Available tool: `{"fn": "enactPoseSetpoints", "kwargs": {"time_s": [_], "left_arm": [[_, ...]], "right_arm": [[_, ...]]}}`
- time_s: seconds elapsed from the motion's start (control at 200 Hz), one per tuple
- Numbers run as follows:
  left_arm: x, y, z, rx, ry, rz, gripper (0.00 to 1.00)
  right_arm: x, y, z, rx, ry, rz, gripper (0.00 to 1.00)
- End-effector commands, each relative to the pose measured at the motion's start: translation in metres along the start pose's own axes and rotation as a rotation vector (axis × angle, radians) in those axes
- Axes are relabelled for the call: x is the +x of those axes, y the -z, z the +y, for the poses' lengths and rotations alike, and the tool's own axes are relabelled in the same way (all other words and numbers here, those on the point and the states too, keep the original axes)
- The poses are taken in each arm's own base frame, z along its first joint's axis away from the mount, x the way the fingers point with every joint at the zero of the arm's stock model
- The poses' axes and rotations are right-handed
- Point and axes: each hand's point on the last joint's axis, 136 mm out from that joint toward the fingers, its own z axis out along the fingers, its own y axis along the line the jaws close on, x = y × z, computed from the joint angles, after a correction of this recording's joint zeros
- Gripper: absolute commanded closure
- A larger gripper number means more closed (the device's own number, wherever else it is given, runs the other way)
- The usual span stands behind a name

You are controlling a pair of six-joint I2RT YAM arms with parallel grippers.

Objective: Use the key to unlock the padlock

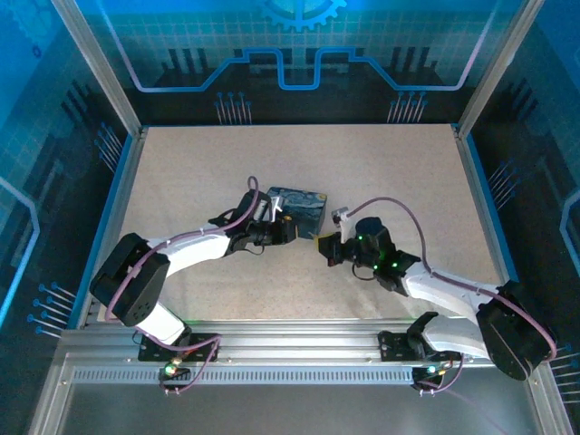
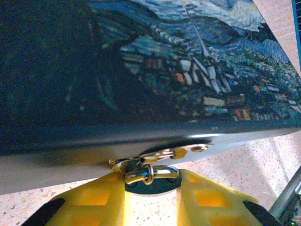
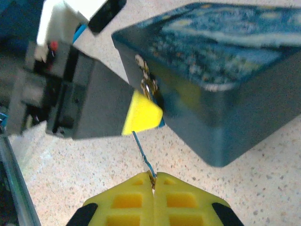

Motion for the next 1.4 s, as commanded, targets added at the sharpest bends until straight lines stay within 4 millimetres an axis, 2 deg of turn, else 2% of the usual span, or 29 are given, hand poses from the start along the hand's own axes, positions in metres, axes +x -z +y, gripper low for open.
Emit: {"fn": "enactPoseSetpoints", "kwargs": {"time_s": [0.0,0.09,0.27,0.515,1.04,1.391], "left_arm": [[-0.011,0.012,-0.027,0.071,0.033,-0.013,0.74],[-0.012,0.014,-0.031,0.089,0.051,-0.014,0.74],[-0.013,0.018,-0.037,0.106,0.079,-0.015,0.74],[-0.017,0.022,-0.042,0.139,0.126,-0.037,0.75],[-0.018,0.017,-0.04,0.151,0.169,-0.051,0.77],[-0.017,0.016,-0.039,0.147,0.168,-0.047,0.77]], "right_arm": [[0.0,-0.005,0.001,0.032,0.054,-0.055,1.0],[0.012,-0.013,0.003,0.039,0.081,-0.039,1.0],[0.02,-0.027,0.005,0.029,0.103,-0.041,1.0],[0.02,-0.037,-0.001,0.043,0.125,-0.045,1.0],[0.018,-0.04,-0.013,0.026,0.083,-0.054,1.0],[0.011,-0.046,-0.014,0.014,0.078,-0.066,1.0]]}}
